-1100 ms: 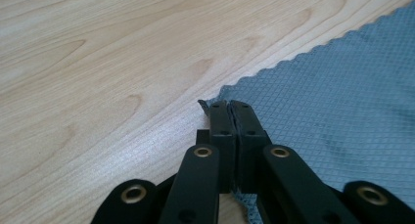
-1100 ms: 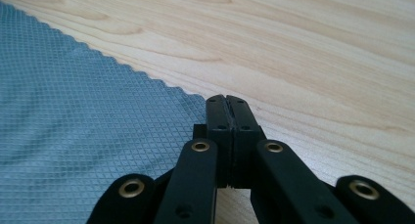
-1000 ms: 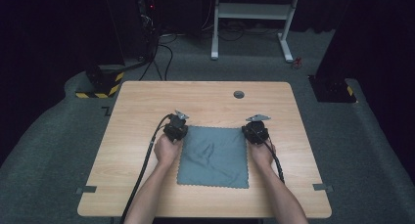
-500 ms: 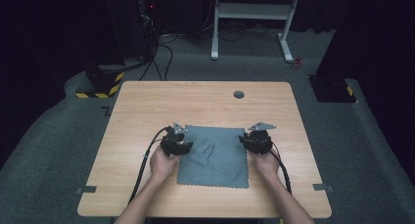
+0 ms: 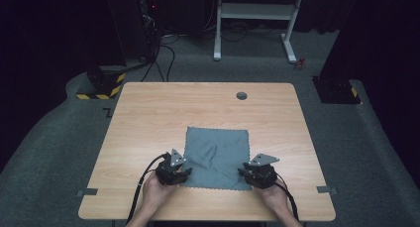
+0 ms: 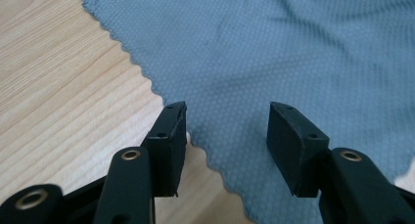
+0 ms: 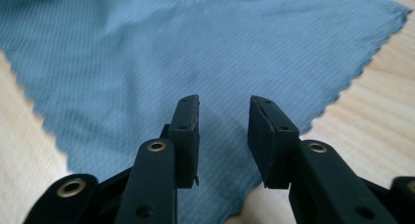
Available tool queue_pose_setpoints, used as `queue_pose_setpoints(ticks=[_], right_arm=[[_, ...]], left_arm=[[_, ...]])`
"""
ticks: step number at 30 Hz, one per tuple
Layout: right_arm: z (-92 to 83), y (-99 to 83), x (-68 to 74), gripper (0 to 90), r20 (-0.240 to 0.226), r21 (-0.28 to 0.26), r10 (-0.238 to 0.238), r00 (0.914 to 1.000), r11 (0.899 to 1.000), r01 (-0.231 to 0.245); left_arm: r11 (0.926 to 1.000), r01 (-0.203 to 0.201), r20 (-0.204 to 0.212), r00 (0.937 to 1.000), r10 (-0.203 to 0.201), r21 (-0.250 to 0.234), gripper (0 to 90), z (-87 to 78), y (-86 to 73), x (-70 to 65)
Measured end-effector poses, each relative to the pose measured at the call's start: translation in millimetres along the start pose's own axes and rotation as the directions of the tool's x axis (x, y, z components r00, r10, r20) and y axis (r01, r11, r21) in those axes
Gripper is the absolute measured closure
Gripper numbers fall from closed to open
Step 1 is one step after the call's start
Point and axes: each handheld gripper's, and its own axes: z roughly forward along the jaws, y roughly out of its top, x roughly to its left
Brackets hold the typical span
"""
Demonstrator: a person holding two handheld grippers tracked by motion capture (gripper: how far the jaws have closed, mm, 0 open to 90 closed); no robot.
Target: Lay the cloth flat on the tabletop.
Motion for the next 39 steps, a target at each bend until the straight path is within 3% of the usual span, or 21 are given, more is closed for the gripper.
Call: queue_pose_setpoints(ticks=[4,6,9,12,18,22,25,28,34,38,39], right_arm=[[-3.9,-6.4,3.3,63.0,0.007,-0.011,-0.021,0.9998,1.000,0.021],[-5.5,-9.0,1.0,62.9,0.000,-0.017,-0.032,0.9995,0.999,0.032],[-6.9,-10.1,-0.5,62.6,-0.005,-0.017,-0.038,0.9993,0.999,0.038],[-10.0,-13.4,-3.0,62.4,-0.009,-0.019,-0.035,0.9993,0.999,0.035],[-11.1,-13.4,-3.4,62.2,-0.007,-0.011,-0.028,0.9996,1.000,0.028],[-11.6,-11.1,-2.8,59.7,-0.006,0.005,-0.016,0.9999,1.000,0.016],[-12.4,-5.2,-0.8,59.5,-0.011,-0.023,-0.006,0.9999,1.000,0.006],[-9.8,-0.3,2.2,59.5,-0.015,-0.034,0.000,0.9999,0.999,0.000],[7.7,6.8,12.9,59.6,-0.023,-0.011,-0.020,0.9995,1.000,0.020],[7.8,4.0,14.6,59.3,-0.018,-0.012,-0.040,0.9990,0.999,0.040],[7.4,3.1,13.9,59.3,-0.022,-0.016,-0.043,0.9988,0.999,0.043]], left_arm=[[0.9999,-0.005,-0.007,1.0000,0.005,-0.015,50.1,-5.8,-8.0,-1.9],[0.9995,0.020,0.008,0.9998,-0.020,-0.023,51.9,-8.2,-12.3,-1.3],[0.9994,0.025,0.014,0.9996,-0.024,-0.026,53.7,-9.6,-14.2,-1.7],[0.9996,0.011,-0.003,0.9999,-0.011,-0.026,55.2,-11.6,-15.3,-6.4],[0.9984,0.049,0.023,0.9986,-0.048,-0.030,54.8,-14.6,-19.8,-7.4],[0.9989,0.037,0.006,0.9993,-0.037,-0.029,52.9,-16.5,-21.0,-10.2],[0.9992,0.031,-0.001,0.9995,-0.031,-0.026,46.3,-11.2,-14.7,-6.6],[0.9990,0.022,-0.011,0.9997,-0.022,-0.038,46.2,-5.2,-7.6,-3.9],[0.9957,0.069,-0.012,0.9975,-0.070,-0.061,46.1,19.3,20.7,10.1],[0.9984,0.052,-0.039,0.9979,-0.053,-0.022,47.5,34.8,31.2,19.2],[0.9973,0.071,-0.026,0.9971,-0.072,-0.019,46.9,36.7,32.5,23.2]])
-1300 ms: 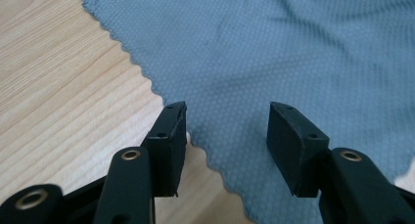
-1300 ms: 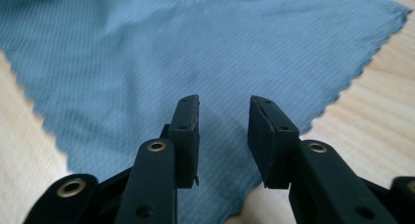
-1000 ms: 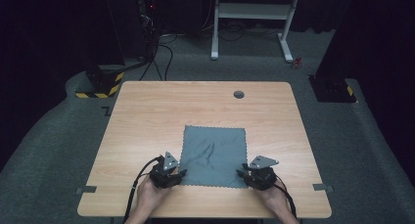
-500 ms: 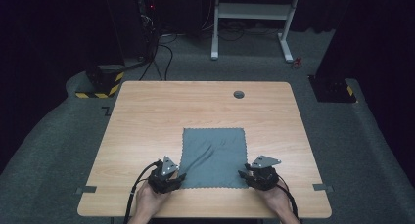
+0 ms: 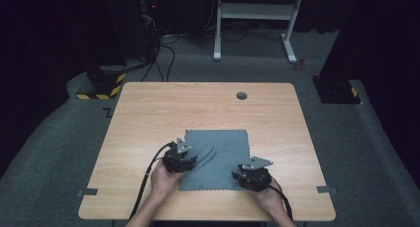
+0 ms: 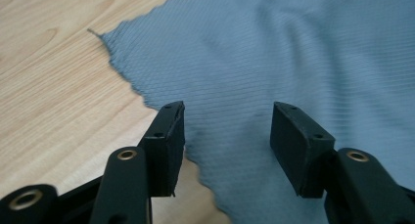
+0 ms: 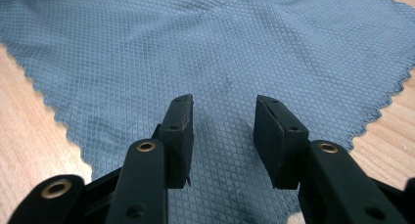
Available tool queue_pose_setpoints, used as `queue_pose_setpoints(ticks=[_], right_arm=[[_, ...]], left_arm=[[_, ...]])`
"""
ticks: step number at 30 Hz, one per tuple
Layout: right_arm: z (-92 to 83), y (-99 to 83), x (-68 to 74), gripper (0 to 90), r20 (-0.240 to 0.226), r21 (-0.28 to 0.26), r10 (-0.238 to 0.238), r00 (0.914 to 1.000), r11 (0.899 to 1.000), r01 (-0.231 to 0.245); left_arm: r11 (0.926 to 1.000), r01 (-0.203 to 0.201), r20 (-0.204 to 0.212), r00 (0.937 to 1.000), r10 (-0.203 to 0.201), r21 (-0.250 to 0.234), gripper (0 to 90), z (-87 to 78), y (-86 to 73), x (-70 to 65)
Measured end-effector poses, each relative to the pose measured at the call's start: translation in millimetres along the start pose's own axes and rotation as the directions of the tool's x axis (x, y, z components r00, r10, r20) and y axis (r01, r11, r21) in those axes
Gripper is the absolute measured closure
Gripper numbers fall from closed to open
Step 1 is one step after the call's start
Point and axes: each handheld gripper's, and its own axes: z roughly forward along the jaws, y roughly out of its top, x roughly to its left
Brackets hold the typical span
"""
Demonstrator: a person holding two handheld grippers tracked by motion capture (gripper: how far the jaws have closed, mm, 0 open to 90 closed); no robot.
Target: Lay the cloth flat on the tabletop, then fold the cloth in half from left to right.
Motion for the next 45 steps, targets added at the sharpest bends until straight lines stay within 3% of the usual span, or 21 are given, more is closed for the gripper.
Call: queue_pose_setpoints(ticks=[2,7,10,12,14,18,25,31,35,37,45], right_arm=[[-1.8,-3.2,-0.3,59.3,-0.005,-0.009,-0.006,1.0000,1.000,0.006],[-4.0,-5.1,-0.6,59.3,-0.006,-0.010,-0.009,0.9999,1.000,0.009],[-4.0,-4.4,-0.9,59.2,-0.007,-0.006,-0.008,0.9999,1.000,0.008],[-3.7,-2.6,-0.8,56.4,0.000,0.005,-0.006,1.0000,1.000,0.006],[-4.0,-1.4,-0.8,55.3,0.011,-0.022,0.022,0.9997,1.000,-0.022],[-3.7,2.0,1.6,54.4,0.016,-0.050,0.030,0.9994,0.998,-0.029],[9.7,8.3,8.3,52.3,0.020,-0.003,-0.004,0.9998,1.000,0.005],[7.8,13.8,6.7,51.5,0.017,0.003,0.025,0.9995,1.000,-0.025],[11.7,26.6,13.2,51.4,-0.015,-0.015,0.026,0.9996,1.000,-0.026],[16.6,32.0,18.6,53.6,-0.029,-0.007,-0.001,0.9996,1.000,0.001],[34.0,47.7,37.1,62.9,-0.076,0.004,-0.047,0.9960,0.999,0.048]], left_arm=[[0.9991,0.040,0.030,0.9988,-0.040,0.012,46.4,2.4,1.8,7.2],[0.9993,0.037,0.026,0.9990,-0.037,0.001,45.8,2.3,0.1,9.7],[0.9982,0.060,0.012,0.9981,-0.060,0.003,45.2,-0.4,-2.7,9.9],[0.9986,0.053,0.008,0.9986,-0.053,-0.006,43.8,-4.0,-5.9,7.5],[0.9978,0.061,0.024,0.9979,-0.061,-0.023,42.5,-8.2,-9.7,5.2],[0.9979,0.061,0.032,0.9977,-0.060,-0.024,41.3,-7.8,-14.1,1.1],[0.9967,0.060,0.025,0.9980,-0.058,-0.055,39.4,-9.6,-20.5,-0.6],[0.9972,0.064,0.034,0.9975,-0.063,-0.039,40.1,-12.1,-19.8,0.0],[0.9945,0.095,0.054,0.9942,-0.093,-0.043,40.4,-13.9,-18.1,4.7],[0.9925,0.113,0.056,0.9923,-0.111,-0.047,40.4,-14.4,-14.5,10.5],[0.9916,0.123,0.036,0.9920,-0.121,-0.041,41.0,-10.4,-1.7,24.0]])
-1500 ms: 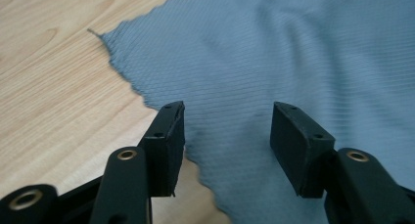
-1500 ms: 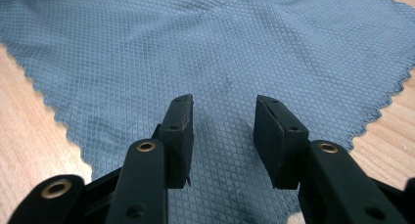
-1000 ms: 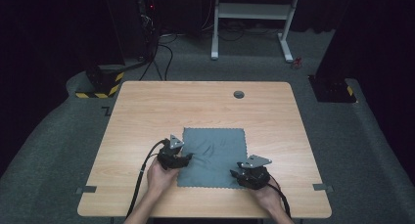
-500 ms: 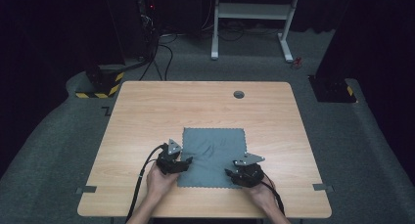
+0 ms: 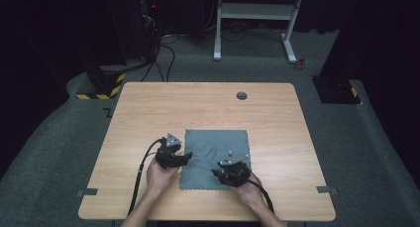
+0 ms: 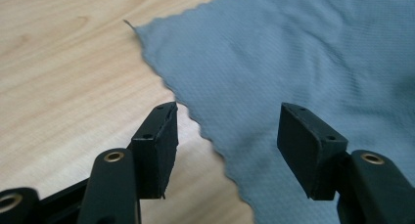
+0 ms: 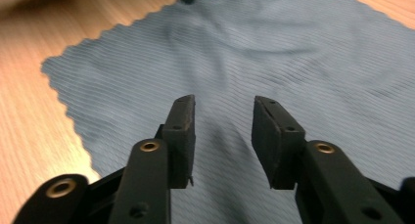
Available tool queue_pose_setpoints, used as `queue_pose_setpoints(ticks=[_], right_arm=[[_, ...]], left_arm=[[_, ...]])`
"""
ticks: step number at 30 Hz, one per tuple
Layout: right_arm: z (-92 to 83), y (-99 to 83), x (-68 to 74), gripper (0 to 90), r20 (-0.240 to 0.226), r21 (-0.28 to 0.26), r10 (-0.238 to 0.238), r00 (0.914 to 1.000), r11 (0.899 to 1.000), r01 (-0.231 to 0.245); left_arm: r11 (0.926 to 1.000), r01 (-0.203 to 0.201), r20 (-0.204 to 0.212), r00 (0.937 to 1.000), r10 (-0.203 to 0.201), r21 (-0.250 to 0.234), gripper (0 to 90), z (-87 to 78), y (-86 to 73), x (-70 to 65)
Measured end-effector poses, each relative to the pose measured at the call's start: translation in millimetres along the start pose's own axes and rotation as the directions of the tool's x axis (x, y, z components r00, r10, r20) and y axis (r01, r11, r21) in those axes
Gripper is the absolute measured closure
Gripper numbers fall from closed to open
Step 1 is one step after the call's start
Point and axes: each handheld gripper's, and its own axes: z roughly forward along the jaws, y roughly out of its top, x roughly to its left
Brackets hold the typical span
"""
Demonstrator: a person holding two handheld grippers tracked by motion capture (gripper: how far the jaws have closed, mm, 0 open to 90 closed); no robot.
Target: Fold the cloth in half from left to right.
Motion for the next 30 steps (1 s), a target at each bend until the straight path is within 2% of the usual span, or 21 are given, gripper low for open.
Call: queue_pose_setpoints(ticks=[2,4,7,11,12,14,16,17,22,24,27,30], right_arm=[[5.5,5.3,6.7,66.8,-0.015,-0.002,-0.029,0.9995,1.000,0.029],[6.9,6.9,9.1,67.9,-0.022,-0.004,-0.035,0.9991,0.999,0.035],[12.5,11.9,16.3,70.7,-0.048,-0.005,-0.057,0.9972,0.998,0.057],[23.7,21.5,32.4,72.9,-0.087,-0.019,-0.100,0.9912,0.995,0.099],[23.7,21.5,32.4,72.9,-0.087,-0.019,-0.100,0.9912,0.995,0.099],[31.3,27.1,43.5,73.7,-0.107,-0.019,-0.116,0.9874,0.993,0.115],[34.0,28.7,46.2,73.8,-0.111,-0.021,-0.133,0.9849,0.991,0.132],[38.5,31.0,52.5,73.7,-0.118,-0.018,-0.146,0.9823,0.989,0.145],[45.2,32.1,61.5,73.5,-0.132,-0.013,-0.158,0.9786,0.987,0.158],[48.2,30.8,66.7,73.2,-0.132,-0.010,-0.174,0.9759,0.985,0.174],[47.7,30.5,68.3,72.5,-0.134,-0.008,-0.174,0.9756,0.985,0.174],[47.0,29.2,69.7,71.1,-0.145,-0.017,-0.171,0.9745,0.985,0.171]], left_arm=[[1.0000,0.000,-0.006,1.0000,0.000,0.003,41.3,3.2,7.1,4.1],[1.0000,-0.002,-0.011,0.9999,0.002,0.005,41.3,4.2,9.4,5.4],[0.9999,0.015,-0.019,0.9997,-0.015,0.004,41.4,9.1,15.9,10.6],[0.9995,0.030,-0.037,0.9989,-0.029,0.006,42.4,15.9,24.7,17.4],[0.9996,0.028,-0.045,0.9986,-0.028,0.001,42.4,18.1,26.9,18.9],[0.9980,0.058,-0.046,0.9972,-0.059,-0.028,43.9,22.0,28.7,22.9],[0.9974,0.071,-0.057,0.9959,-0.070,0.011,43.9,29.0,32.4,27.0],[0.9973,0.071,-0.073,0.9949,-0.070,0.017,44.3,35.1,35.1,28.7],[0.9970,0.067,-0.103,0.9927,-0.063,0.038,44.4,46.2,40.6,31.2],[0.9958,0.084,-0.118,0.9898,-0.079,0.037,44.4,51.8,40.3,33.8],[0.9964,0.080,-0.134,0.9880,-0.076,0.028,45.3,53.7,40.2,35.1],[0.9958,0.080,-0.145,0.9868,-0.072,0.046,45.3,55.1,43.6,38.1]])
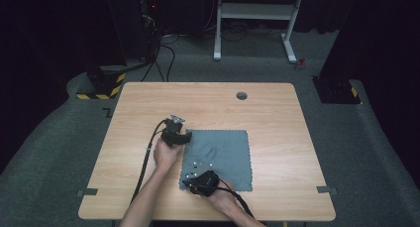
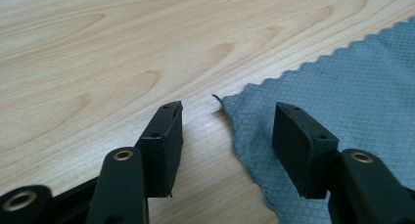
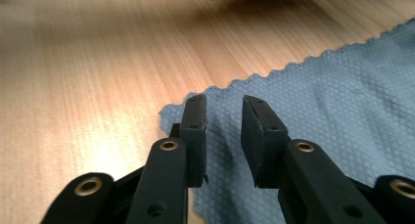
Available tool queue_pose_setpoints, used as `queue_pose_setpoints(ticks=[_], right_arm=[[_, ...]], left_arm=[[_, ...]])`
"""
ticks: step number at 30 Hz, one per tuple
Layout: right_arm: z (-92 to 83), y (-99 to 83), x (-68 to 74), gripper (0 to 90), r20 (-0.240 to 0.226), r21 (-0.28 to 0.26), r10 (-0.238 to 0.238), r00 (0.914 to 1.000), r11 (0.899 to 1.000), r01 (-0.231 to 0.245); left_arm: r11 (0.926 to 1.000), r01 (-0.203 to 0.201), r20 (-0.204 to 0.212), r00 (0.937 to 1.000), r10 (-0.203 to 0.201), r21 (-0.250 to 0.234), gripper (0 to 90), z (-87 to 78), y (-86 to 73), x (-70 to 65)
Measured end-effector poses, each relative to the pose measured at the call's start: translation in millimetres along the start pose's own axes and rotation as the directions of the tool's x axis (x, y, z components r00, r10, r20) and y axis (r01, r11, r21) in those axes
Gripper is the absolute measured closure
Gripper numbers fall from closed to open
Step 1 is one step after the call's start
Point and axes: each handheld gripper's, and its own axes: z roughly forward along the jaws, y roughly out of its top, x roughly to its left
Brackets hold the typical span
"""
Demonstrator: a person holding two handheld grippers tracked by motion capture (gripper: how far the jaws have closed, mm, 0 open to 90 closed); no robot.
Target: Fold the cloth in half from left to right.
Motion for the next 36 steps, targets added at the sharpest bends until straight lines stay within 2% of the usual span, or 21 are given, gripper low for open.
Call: queue_pose_setpoints(ticks=[3,6,11,15,16,18,22,23,26,28,30,31,33,35,36], right_arm=[[-1.2,0.0,5.4,69.3,-0.011,-0.018,-0.013,0.9998,1.000,0.013],[-0.3,0.5,12.8,65.2,-0.025,-0.024,-0.024,0.9994,0.999,0.024],[3.3,-0.1,17.0,61.9,-0.037,-0.021,-0.029,0.9989,0.999,0.028],[3.5,0.7,19.9,63.0,-0.023,-0.015,-0.040,0.9989,0.999,0.040],[3.2,0.7,20.3,67.1,-0.013,-0.016,-0.042,0.9990,0.999,0.042],[3.1,0.7,20.3,68.8,-0.010,-0.014,-0.042,0.9991,0.999,0.042],[2.4,0.8,21.4,78.0,0.014,-0.008,-0.052,0.9985,0.999,0.052],[2.3,0.8,23.7,81.2,0.016,-0.008,-0.066,0.9977,0.998,0.066],[2.2,0.7,26.2,85.1,0.040,-0.006,-0.080,0.9960,0.997,0.081],[2.4,0.5,25.9,89.0,0.051,-0.006,-0.074,0.9960,0.997,0.074],[2.5,0.3,24.9,89.6,0.051,-0.009,-0.065,0.9966,0.998,0.066],[2.5,0.3,24.9,89.6,0.051,-0.009,-0.065,0.9966,0.998,0.066],[2.0,0.1,26.3,90.0,0.058,-0.005,-0.065,0.9962,0.998,0.066],[2.3,0.0,25.2,90.0,0.053,-0.010,-0.060,0.9968,0.998,0.061],[1.9,0.0,23.2,90.0,0.039,-0.012,-0.041,0.9984,0.999,0.041]], left_arm=[[0.9998,0.005,-0.005,1.0000,-0.005,0.018,44.9,2.3,4.4,1.9],[0.9999,0.012,-0.009,0.9999,-0.012,0.001,45.3,5.2,5.4,3.8],[0.9999,0.012,-0.010,0.9999,-0.012,0.006,45.2,6.2,7.1,4.6],[0.9998,0.009,-0.014,0.9999,-0.009,0.019,45.7,8.2,11.1,4.0],[0.9998,0.009,-0.012,0.9999,-0.009,0.019,46.6,8.5,11.3,3.9],[0.9998,0.007,-0.007,0.9999,-0.007,0.020,47.8,8.4,11.6,3.5],[0.9998,0.001,0.005,1.0000,-0.001,0.021,54.8,9.0,13.9,2.2],[0.9999,0.003,0.008,1.0000,-0.003,0.013,60.4,9.7,13.9,1.5],[0.9999,0.004,0.014,0.9999,-0.004,0.010,65.6,10.1,14.3,1.2],[0.9999,-0.004,0.023,0.9997,0.004,0.011,70.0,10.0,14.6,1.2],[0.9999,-0.011,0.031,0.9995,0.011,0.011,77.6,9.8,14.6,0.3],[0.9999,-0.013,0.038,0.9992,0.013,0.010,77.6,9.9,14.6,-0.4],[0.9998,-0.018,0.054,0.9984,0.018,0.009,85.9,10.3,14.7,-1.5],[0.9998,-0.016,0.057,0.9982,0.016,0.008,87.4,10.4,14.7,-1.6],[0.9999,-0.008,0.066,0.9978,0.008,0.007,88.3,10.5,14.6,-0.4]])
